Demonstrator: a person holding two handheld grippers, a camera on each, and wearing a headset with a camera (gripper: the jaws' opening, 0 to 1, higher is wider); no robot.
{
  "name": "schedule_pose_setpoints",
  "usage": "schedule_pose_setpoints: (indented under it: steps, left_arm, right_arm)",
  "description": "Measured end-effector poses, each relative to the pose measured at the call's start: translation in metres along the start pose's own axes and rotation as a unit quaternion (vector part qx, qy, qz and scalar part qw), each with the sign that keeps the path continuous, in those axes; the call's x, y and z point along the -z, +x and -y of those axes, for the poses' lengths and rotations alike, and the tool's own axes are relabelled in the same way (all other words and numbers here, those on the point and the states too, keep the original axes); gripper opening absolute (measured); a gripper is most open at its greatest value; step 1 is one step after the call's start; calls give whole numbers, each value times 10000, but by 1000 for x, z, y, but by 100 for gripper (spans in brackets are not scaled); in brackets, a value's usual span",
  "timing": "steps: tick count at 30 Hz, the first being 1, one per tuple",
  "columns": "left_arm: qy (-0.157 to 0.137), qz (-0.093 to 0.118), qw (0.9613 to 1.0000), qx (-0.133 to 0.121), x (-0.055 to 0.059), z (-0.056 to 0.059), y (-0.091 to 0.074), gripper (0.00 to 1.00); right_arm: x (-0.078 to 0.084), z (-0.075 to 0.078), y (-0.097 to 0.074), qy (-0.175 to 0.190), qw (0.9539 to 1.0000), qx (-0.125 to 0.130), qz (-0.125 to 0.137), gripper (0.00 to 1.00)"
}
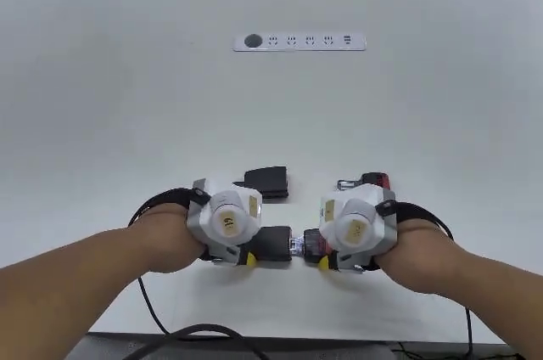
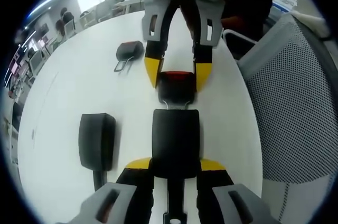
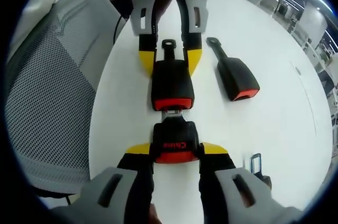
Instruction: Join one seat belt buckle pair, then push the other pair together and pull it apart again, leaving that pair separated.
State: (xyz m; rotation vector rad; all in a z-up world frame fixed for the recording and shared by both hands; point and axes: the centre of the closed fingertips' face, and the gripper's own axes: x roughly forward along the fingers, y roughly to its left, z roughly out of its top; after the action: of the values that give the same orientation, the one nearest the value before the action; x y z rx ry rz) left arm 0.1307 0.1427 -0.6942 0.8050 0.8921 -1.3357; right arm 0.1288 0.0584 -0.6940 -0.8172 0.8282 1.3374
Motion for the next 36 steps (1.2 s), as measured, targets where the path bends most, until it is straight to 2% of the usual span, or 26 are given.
schedule_pose_setpoints:
  steps: [18, 22, 35, 36]
  left_arm:
    - [-41, -10, 10000, -8, 0, -1, 0, 31]
    - [-44, -23, 10000, -15, -1, 0, 0, 31]
    - [-22, 22, 10000, -1, -2, 0, 0, 31]
    - [-39, 21, 10000, 2, -1, -1, 0, 31]
  right_arm:
    - [0, 2, -1, 27, 10000, -7, -50, 31]
    - [-5, 0, 2, -117, 9999, 1, -77, 31]
    - [-13, -1, 4, 81, 10000, -58, -11, 31]
    - [-6, 3, -2, -27, 9997, -76, -209, 31]
